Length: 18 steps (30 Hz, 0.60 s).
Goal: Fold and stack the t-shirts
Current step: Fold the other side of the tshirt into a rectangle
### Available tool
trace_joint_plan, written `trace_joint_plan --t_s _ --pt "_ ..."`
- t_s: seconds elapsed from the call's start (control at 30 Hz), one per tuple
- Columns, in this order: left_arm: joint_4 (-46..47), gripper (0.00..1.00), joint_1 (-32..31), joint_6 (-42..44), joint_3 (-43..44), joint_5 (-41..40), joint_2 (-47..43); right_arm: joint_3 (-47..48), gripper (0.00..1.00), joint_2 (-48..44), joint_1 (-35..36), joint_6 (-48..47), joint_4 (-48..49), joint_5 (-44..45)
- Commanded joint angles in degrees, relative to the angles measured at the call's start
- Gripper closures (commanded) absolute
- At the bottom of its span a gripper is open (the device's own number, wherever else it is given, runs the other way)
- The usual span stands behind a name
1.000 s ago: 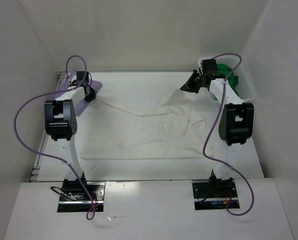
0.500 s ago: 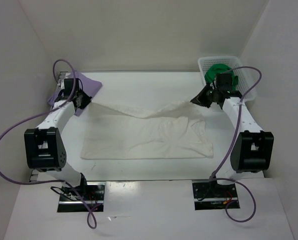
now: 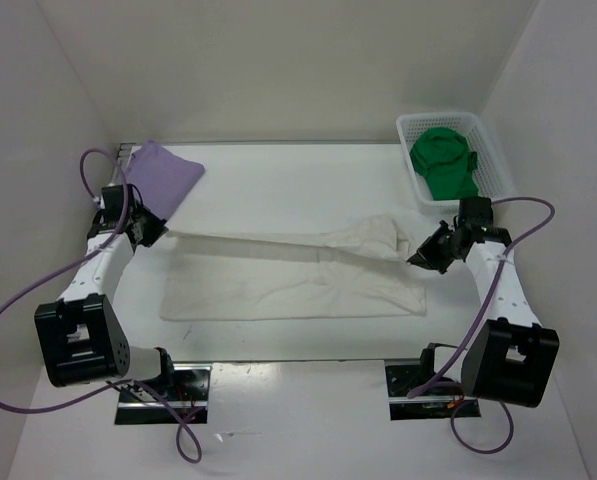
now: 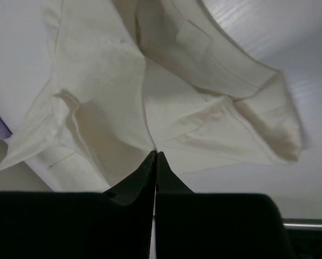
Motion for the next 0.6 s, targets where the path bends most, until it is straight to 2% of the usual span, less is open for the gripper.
trace_joint_plan --t_s 0.0,0.13,0.4,0.43,0.47,0.53,0.57 --pt "-1.3 1.00 0.6 2.6 -1.5 1.4 -2.9 -0.6 1.00 -2.8 -1.7 -1.6 -7.7 0.9" --pt "-3.2 1.00 0.6 3.4 -2.3 2.0 -4.7 0.7 1.00 -3.6 -1.2 -4.1 -10.6 4.5" --pt "-5.9 0.99 1.7 4.4 -6.8 -0.5 -6.6 0.1 1.00 -3.6 -0.7 -5.3 -13.3 3.9" --pt "-5.9 0.98 1.7 4.4 -6.8 -0.5 -7.1 0.1 0.96 -3.6 -0.2 -5.3 -13.3 3.3" --pt "-6.4 0.93 1.7 4.4 -6.8 -1.1 -7.1 0.1 0.87 -3.6 0.4 -5.8 -14.1 2.7" --pt "-6.9 0.88 1.7 4.4 -6.8 -2.2 -7.6 0.1 0.79 -3.0 0.9 -5.8 -14.1 1.6" --pt "-6.9 0.81 1.7 4.4 -6.8 -2.3 -7.6 0.1 0.75 -3.0 0.9 -5.8 -14.1 1.0"
